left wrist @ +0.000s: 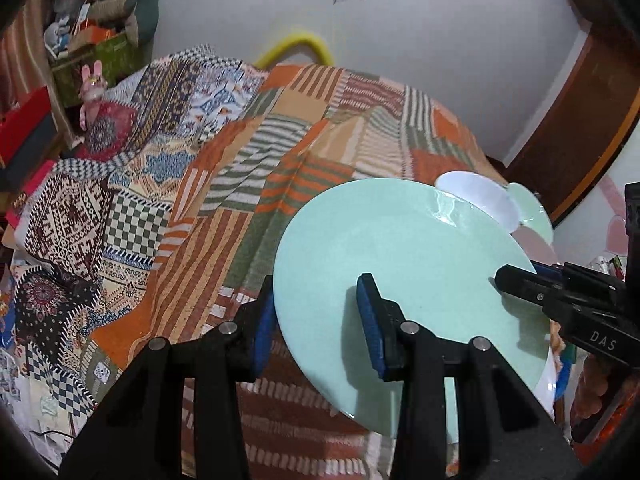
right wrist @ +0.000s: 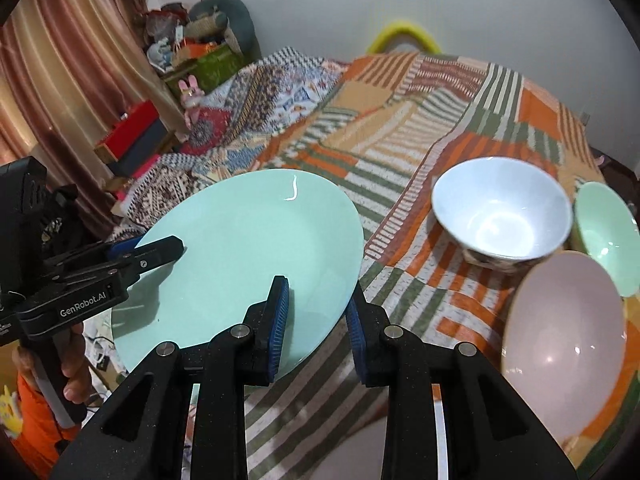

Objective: Organize plates and bowls
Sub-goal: 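Lift the mint-green plate by its rim with the left gripper, then lower the mint-green plate onto the white plate and open the left gripper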

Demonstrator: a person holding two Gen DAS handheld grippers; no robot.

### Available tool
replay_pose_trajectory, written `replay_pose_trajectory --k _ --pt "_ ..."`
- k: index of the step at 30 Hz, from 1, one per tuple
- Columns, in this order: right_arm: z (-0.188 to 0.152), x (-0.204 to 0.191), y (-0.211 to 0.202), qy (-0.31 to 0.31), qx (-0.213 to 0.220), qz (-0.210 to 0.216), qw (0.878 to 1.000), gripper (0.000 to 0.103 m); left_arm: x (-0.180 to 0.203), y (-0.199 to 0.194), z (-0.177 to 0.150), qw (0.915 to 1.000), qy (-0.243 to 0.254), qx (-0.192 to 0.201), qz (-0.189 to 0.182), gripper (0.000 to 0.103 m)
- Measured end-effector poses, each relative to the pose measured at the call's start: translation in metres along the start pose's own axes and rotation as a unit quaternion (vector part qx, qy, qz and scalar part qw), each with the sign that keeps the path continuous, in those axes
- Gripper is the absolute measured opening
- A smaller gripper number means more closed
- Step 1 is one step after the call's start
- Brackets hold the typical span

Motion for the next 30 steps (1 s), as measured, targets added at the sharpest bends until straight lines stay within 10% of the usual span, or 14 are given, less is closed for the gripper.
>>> replay_pose_trajectory --k 30 --pt "-0.037 0.028 -0.125 0.043 0.088 -0.021 0.995 0.026 0.109 -0.091 -0.028 0.9962 0.056 0.029 -0.060 0.039"
Point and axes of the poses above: each gripper's, at about its wrist camera, not at the fingertips, and y roughly the way its jaws point, x to its right, z to its top, the point moved 8 cm from there along y, roughly the way its jaws point, and after that the axes turned 15 degrees about x, right-handed, at the moved point
